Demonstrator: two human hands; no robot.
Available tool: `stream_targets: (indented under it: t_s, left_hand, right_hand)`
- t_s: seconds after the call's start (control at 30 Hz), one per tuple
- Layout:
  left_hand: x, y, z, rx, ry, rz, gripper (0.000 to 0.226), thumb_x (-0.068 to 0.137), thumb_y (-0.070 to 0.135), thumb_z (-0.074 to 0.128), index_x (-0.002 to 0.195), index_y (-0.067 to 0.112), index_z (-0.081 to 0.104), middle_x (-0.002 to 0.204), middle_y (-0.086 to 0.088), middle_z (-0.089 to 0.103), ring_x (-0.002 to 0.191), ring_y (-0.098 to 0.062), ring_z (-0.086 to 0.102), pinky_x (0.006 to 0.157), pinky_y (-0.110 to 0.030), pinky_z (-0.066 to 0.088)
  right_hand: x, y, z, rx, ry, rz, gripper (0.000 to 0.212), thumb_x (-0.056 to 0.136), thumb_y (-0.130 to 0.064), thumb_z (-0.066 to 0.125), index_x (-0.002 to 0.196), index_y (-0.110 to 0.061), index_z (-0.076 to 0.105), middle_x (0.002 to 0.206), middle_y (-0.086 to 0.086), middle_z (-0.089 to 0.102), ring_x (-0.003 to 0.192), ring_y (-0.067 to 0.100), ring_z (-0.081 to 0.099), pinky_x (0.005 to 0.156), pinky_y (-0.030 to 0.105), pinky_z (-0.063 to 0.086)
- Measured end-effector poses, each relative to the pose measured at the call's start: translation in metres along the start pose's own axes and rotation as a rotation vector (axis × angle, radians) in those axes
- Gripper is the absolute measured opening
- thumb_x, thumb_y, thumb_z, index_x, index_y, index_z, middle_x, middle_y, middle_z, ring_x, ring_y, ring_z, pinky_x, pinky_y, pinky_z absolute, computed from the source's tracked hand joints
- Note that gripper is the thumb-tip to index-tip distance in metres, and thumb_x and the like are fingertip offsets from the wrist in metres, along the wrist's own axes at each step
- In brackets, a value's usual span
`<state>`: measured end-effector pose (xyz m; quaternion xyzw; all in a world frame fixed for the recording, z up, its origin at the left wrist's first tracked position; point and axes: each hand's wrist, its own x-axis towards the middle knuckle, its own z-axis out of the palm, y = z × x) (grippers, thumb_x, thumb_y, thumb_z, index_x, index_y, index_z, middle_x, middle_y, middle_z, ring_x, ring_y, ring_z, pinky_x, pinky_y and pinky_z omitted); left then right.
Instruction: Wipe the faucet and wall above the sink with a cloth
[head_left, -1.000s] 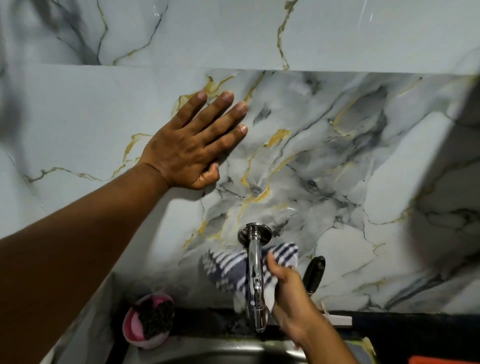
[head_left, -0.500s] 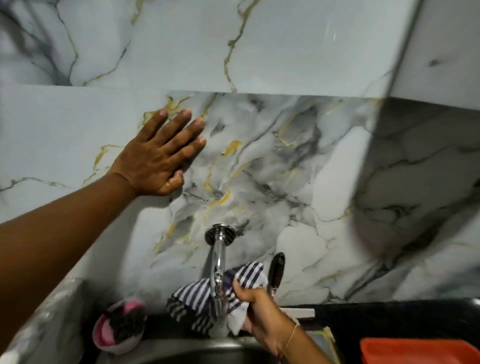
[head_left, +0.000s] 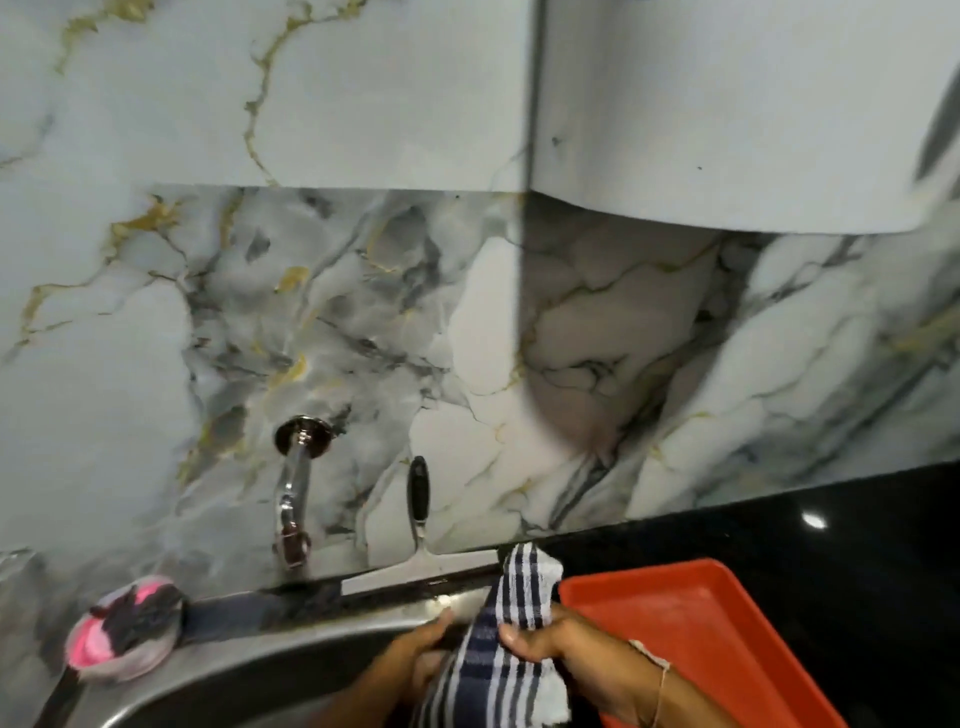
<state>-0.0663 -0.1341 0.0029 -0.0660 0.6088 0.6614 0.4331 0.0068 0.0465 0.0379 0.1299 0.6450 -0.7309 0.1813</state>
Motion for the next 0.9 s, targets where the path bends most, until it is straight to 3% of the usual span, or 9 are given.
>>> stream_targets:
  t_s: [0.1, 0.17, 0.3, 0.5, 0.6, 0.67, 0.77, 0.83, 0.9]
  left_hand:
    - [0.024, -0.020, 0.039, 0.123, -0.023, -0.012, 0.048, 0.087, 0.017, 0.075, 0.129, -0.005, 0.065, 0.135, -0.024, 0.065, 0.133, -0.033, 0.056, 0.124, -0.047, 0.031]
    - [0.045, -0.040, 0.069, 0.177, 0.006, -0.035, 0.048, 0.078, 0.016, 0.080, 0.121, -0.003, 0.070, 0.125, -0.020, 0.071, 0.123, -0.034, 0.063, 0.119, -0.049, 0.040]
    - [0.093, -0.075, 0.144, 0.188, 0.082, -0.031, 0.028, 0.093, 0.003, 0.064, 0.121, -0.001, 0.064, 0.115, -0.018, 0.070, 0.107, -0.033, 0.067, 0.105, -0.047, 0.052]
    - [0.160, -0.102, 0.209, 0.162, 0.175, -0.083, 0.037, 0.100, 0.004, 0.043, 0.135, -0.002, 0.052, 0.133, -0.027, 0.059, 0.120, -0.042, 0.061, 0.109, -0.055, 0.049]
    - [0.175, -0.104, 0.219, 0.193, 0.224, -0.091, 0.039, 0.105, 0.010, 0.037, 0.141, -0.005, 0.045, 0.140, -0.025, 0.054, 0.128, -0.039, 0.055, 0.116, -0.049, 0.042]
    - [0.181, -0.108, 0.222, 0.214, 0.226, -0.107, 0.041, 0.107, 0.009, 0.030, 0.145, -0.004, 0.039, 0.145, -0.022, 0.050, 0.133, -0.038, 0.049, 0.120, -0.044, 0.036]
    - [0.167, -0.102, 0.223, 0.217, 0.185, -0.061, 0.042, 0.096, -0.002, 0.045, 0.138, -0.001, 0.049, 0.135, -0.024, 0.059, 0.124, -0.039, 0.058, 0.113, -0.048, 0.045]
    - [0.150, -0.098, 0.218, 0.269, 0.151, 0.074, 0.042, 0.086, -0.013, 0.050, 0.124, 0.003, 0.059, 0.121, -0.022, 0.067, 0.114, -0.040, 0.064, 0.104, -0.052, 0.053]
    - [0.125, -0.093, 0.207, 0.299, 0.176, 0.196, 0.043, 0.085, -0.013, 0.050, 0.116, 0.015, 0.061, 0.111, -0.008, 0.067, 0.110, -0.035, 0.066, 0.102, -0.051, 0.054]
  right_hand:
    - [-0.034, 0.025, -0.047, 0.006, 0.142, 0.075, 0.039, 0.081, -0.026, 0.073, 0.120, -0.019, 0.069, 0.126, 0.008, 0.070, 0.120, 0.024, 0.063, 0.109, 0.037, 0.045]
    - [-0.049, 0.044, -0.084, 0.002, 0.227, 0.112, 0.023, 0.081, -0.024, 0.075, 0.105, -0.025, 0.077, 0.111, -0.001, 0.077, 0.106, 0.013, 0.071, 0.098, 0.028, 0.053]
    - [-0.058, 0.091, -0.160, 0.050, 0.481, 0.221, 0.024, 0.080, -0.016, 0.077, 0.102, -0.007, 0.076, 0.104, 0.014, 0.078, 0.100, 0.031, 0.073, 0.104, 0.049, 0.050]
    - [-0.033, 0.137, -0.228, 0.222, 0.739, 0.232, 0.022, 0.080, -0.001, 0.074, 0.100, 0.006, 0.069, 0.095, 0.026, 0.076, 0.087, 0.041, 0.072, 0.080, 0.049, 0.060]
    - [-0.017, 0.148, -0.240, 0.199, 0.776, 0.259, 0.021, 0.080, 0.005, 0.071, 0.099, 0.013, 0.068, 0.102, 0.036, 0.070, 0.087, 0.044, 0.068, 0.086, 0.056, 0.055]
    - [-0.011, 0.156, -0.242, 0.150, 0.857, 0.279, 0.014, 0.077, 0.007, 0.071, 0.090, 0.010, 0.068, 0.090, 0.035, 0.070, 0.078, 0.041, 0.066, 0.079, 0.054, 0.056]
    - [-0.012, 0.156, -0.236, 0.054, 1.009, 0.268, 0.014, 0.076, -0.003, 0.071, 0.089, 0.000, 0.066, 0.057, 0.014, 0.065, 0.054, 0.027, 0.058, 0.058, 0.041, 0.053]
    - [-0.019, 0.144, -0.225, -0.077, 1.104, 0.240, 0.028, 0.078, -0.018, 0.072, 0.103, -0.008, 0.066, 0.065, 0.003, 0.067, 0.065, 0.027, 0.061, 0.070, 0.040, 0.053]
    - [-0.028, 0.133, -0.206, -0.263, 1.208, 0.147, 0.045, 0.080, -0.020, 0.069, 0.123, -0.012, 0.059, 0.100, 0.010, 0.072, 0.096, 0.034, 0.064, 0.089, 0.040, 0.049]
